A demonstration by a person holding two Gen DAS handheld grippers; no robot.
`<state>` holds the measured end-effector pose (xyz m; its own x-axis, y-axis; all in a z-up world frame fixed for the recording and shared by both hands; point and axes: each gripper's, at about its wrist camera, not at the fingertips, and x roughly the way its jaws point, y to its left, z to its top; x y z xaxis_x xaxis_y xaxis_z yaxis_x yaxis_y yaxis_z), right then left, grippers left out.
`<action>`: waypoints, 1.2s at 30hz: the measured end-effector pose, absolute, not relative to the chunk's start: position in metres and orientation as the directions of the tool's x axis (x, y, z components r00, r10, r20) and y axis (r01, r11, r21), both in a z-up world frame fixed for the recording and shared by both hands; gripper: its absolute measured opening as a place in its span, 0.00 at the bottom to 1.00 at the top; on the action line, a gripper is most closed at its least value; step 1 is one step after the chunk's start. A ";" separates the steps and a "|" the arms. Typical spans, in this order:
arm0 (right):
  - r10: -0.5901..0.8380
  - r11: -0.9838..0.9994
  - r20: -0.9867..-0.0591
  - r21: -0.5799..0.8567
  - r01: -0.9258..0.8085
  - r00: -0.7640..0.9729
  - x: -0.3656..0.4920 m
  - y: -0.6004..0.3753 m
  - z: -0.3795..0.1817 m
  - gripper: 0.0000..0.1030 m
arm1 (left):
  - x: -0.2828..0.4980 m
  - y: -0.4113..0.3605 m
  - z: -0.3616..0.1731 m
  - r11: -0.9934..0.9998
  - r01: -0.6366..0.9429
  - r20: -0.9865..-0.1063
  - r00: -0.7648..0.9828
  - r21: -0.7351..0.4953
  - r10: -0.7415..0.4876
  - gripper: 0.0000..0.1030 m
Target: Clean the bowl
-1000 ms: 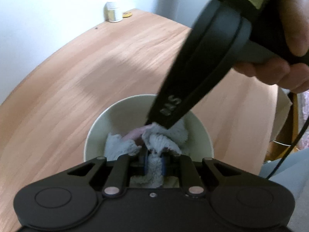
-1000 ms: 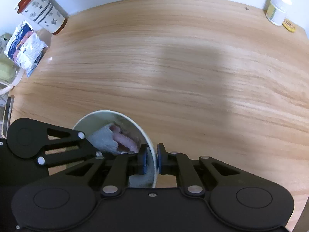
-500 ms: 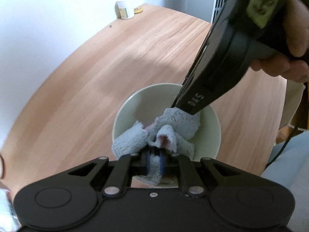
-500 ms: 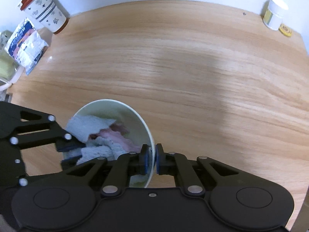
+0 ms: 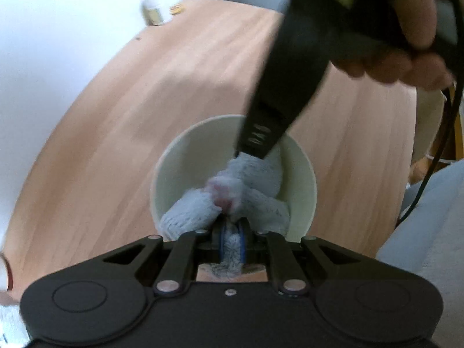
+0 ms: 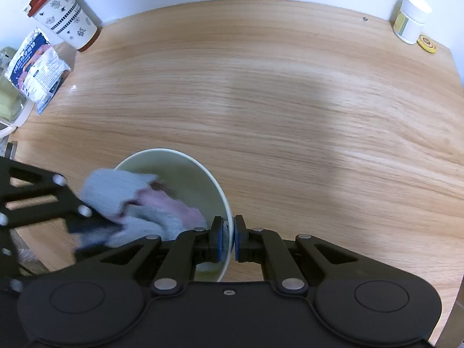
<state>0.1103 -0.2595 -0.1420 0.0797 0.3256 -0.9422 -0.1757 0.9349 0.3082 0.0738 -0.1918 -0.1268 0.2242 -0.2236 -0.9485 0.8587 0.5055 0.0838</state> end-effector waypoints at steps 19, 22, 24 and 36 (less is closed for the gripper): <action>0.328 0.942 -0.943 0.322 -0.095 0.056 0.115 -0.261 -0.144 0.11 | 0.115 -0.171 -0.106 0.606 0.697 -0.826 0.037 -0.382 -0.563 0.08; 0.327 0.943 -0.943 0.321 -0.093 0.060 0.116 -0.259 -0.145 0.12 | 0.105 -0.161 -0.113 0.611 0.698 -0.831 0.041 -0.373 -0.554 0.08; 0.324 0.943 -0.944 0.318 -0.096 0.060 0.116 -0.258 -0.145 0.12 | 0.095 -0.162 -0.117 0.608 0.726 -0.855 0.054 -0.320 -0.515 0.08; 0.311 0.944 -0.949 0.301 -0.137 0.055 0.116 -0.258 -0.146 0.12 | 0.090 -0.187 -0.136 0.582 0.805 -0.899 0.166 -0.113 -0.404 0.08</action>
